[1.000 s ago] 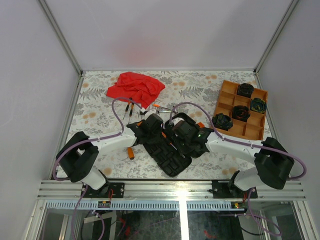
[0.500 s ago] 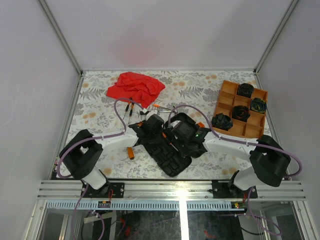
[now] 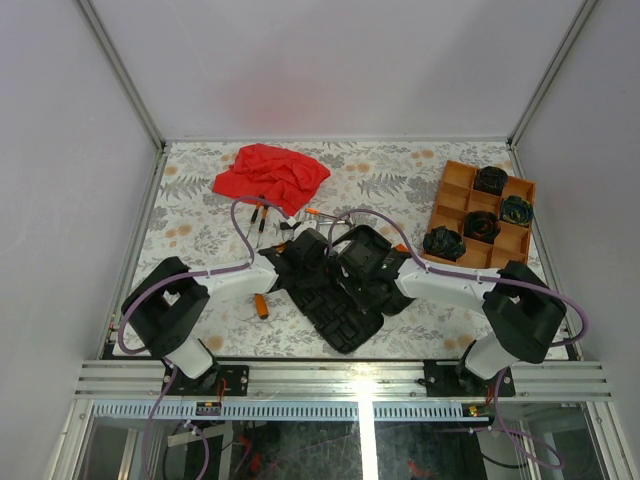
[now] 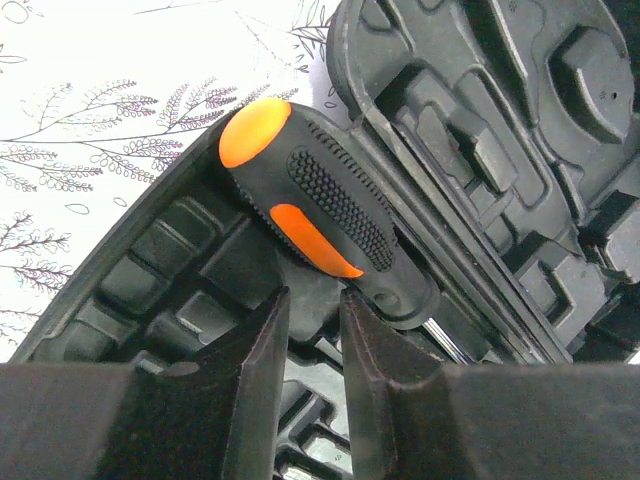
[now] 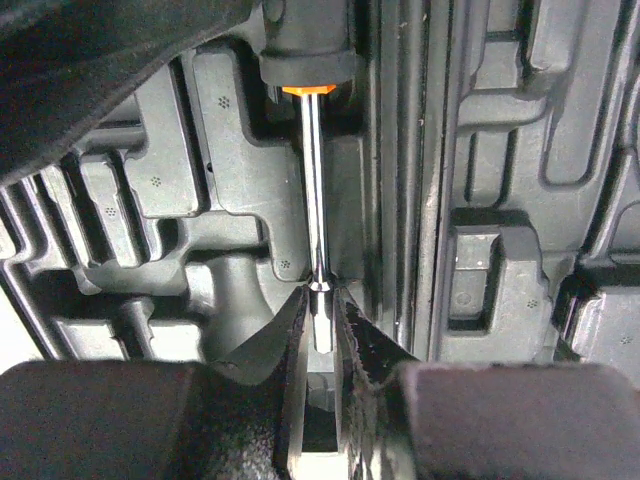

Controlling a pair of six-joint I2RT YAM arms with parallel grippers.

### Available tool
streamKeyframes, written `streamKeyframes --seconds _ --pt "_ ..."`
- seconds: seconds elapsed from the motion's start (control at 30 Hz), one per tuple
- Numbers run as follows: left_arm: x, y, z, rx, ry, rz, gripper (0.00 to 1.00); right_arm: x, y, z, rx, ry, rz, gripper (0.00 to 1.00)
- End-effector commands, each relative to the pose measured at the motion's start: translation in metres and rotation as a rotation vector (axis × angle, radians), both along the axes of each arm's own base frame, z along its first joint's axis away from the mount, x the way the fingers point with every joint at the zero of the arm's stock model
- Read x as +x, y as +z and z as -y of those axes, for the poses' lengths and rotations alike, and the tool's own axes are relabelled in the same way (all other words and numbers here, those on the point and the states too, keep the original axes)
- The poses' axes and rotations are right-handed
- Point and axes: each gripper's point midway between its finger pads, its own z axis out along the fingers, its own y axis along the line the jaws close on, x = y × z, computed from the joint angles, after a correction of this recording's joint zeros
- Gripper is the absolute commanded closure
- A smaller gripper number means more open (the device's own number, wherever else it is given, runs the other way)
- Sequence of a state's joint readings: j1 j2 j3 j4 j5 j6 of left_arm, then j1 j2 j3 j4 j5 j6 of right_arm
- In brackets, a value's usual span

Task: Sort the tools into containers
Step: Adjust the screwdriver in the storage box.

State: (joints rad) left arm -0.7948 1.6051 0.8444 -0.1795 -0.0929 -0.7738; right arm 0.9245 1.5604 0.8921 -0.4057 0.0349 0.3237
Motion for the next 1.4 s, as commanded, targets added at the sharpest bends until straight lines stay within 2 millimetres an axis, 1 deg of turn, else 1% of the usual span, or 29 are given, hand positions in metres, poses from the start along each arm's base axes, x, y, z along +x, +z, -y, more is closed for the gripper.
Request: streamKeyframes --seconds 0.0,0.17,0.3,0.4,0.57,0.73,0.9,1.03,1.2,1.37 --pt "-0.006 -0.015 -0.006 0.027 -0.024 -0.026 0.75 0.024 0.017 -0.013 0.034 -0.007 0.076 0.88" --pt "-0.006 -0.017 -0.006 0.031 -0.027 -0.03 0.75 0.026 0.02 -0.008 0.01 -0.003 0.088 0.88" --pt "-0.006 -0.017 -0.006 0.03 -0.024 -0.029 0.76 0.021 0.021 -0.004 0.002 0.012 0.08 0.87" --pt "-0.005 -0.016 -0.005 0.021 -0.02 -0.027 0.76 0.019 0.023 -0.001 0.003 0.017 0.08 0.85" --pt "-0.003 -0.006 -0.001 -0.011 -0.017 -0.008 0.74 0.014 0.023 0.002 0.008 0.021 0.073 0.84" --pt "0.001 0.004 -0.002 -0.037 -0.004 0.011 0.72 0.008 0.02 0.006 0.01 0.026 0.051 0.85" --pt "0.002 0.008 -0.004 -0.062 0.004 0.011 0.71 -0.001 0.015 0.012 0.007 0.027 0.028 0.85" --pt "0.001 0.005 -0.004 -0.069 0.003 -0.001 0.71 -0.004 0.014 0.015 0.003 0.027 0.023 0.86" --pt "0.001 0.003 -0.003 -0.072 -0.003 -0.009 0.71 -0.001 0.016 0.013 0.012 0.028 0.041 0.85" --pt "0.002 0.003 -0.001 -0.074 -0.01 -0.008 0.71 0.006 0.02 0.005 0.031 0.044 0.063 0.84"
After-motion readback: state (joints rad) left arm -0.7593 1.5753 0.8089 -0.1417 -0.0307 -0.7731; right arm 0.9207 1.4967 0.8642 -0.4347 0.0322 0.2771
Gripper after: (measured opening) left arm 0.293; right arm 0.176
